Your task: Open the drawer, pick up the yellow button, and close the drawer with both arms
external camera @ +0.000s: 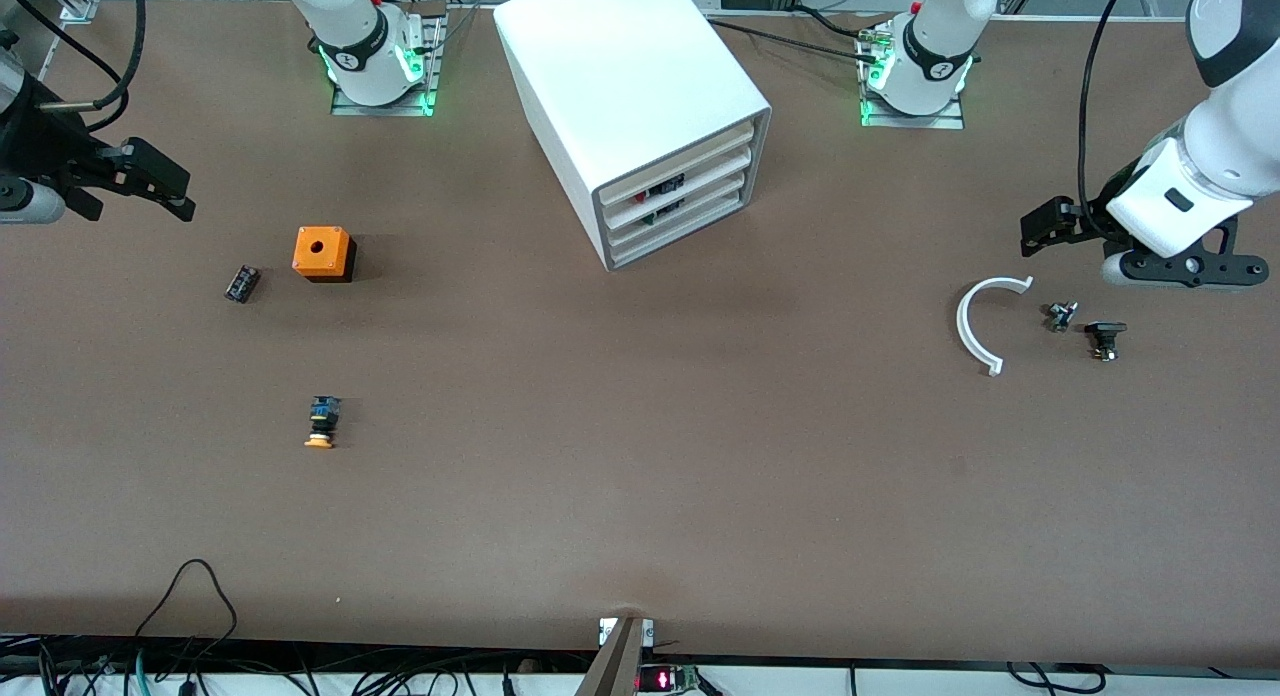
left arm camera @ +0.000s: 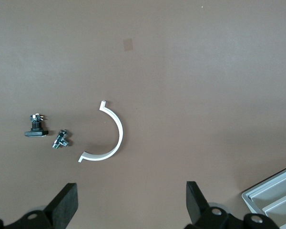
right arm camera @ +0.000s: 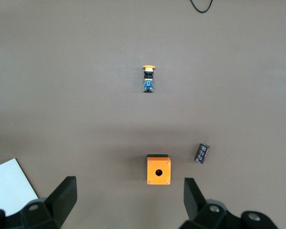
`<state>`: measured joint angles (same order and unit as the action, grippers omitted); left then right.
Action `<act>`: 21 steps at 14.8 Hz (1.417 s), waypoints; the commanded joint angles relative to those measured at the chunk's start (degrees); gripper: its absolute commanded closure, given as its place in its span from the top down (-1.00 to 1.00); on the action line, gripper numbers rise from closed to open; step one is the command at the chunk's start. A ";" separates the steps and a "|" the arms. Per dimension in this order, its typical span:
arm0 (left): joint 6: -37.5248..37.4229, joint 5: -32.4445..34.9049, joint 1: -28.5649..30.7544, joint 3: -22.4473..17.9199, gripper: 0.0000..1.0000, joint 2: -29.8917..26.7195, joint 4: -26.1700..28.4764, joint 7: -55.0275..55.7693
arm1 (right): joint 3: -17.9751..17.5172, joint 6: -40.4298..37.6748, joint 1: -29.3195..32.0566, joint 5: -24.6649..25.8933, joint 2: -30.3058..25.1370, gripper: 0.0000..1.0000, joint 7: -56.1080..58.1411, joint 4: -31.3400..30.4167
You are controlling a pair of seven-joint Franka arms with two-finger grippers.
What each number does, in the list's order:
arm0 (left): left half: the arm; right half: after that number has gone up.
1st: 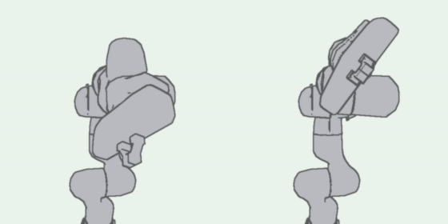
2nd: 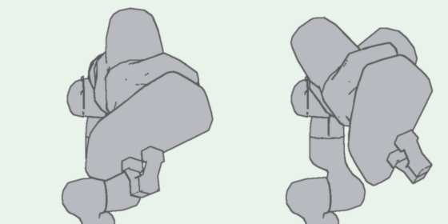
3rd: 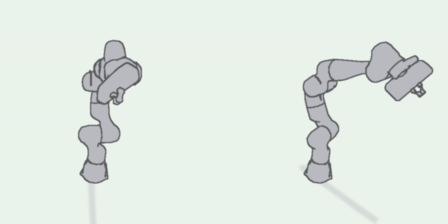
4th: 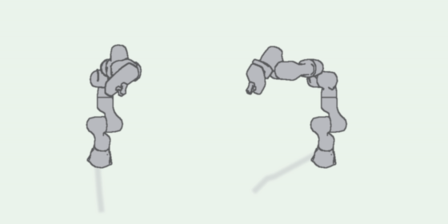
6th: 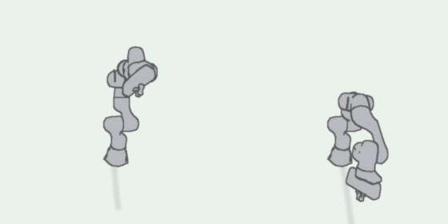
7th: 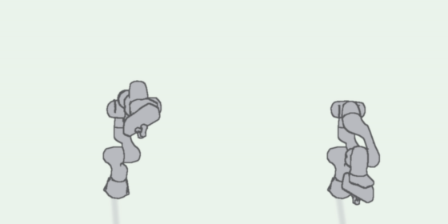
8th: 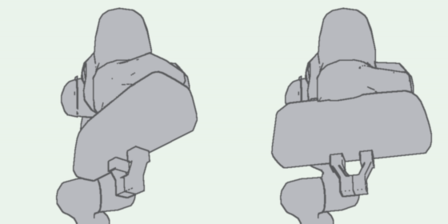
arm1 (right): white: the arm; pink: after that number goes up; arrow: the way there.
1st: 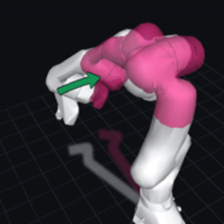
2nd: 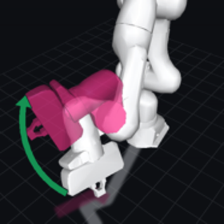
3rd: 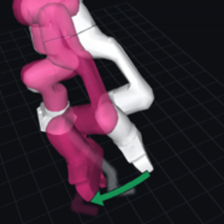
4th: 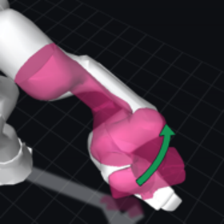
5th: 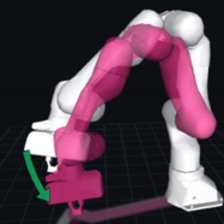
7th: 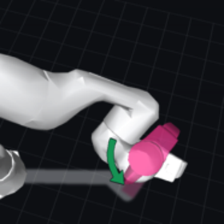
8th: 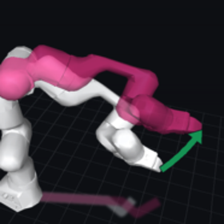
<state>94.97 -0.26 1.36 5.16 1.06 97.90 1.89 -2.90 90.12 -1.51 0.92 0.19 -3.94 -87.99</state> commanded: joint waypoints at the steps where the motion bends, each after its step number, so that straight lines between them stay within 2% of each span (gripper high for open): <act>1: -1.37 -1.06 0.40 -0.50 0.99 -0.09 -1.04 -3.38 | -0.44 -0.39 0.10 0.75 -0.46 0.99 -0.10 0.71; 21: -1.37 -0.45 0.66 -0.41 0.99 -1.85 -0.16 -3.83 | -0.35 -0.38 0.02 0.14 -0.19 0.99 -0.90 1.33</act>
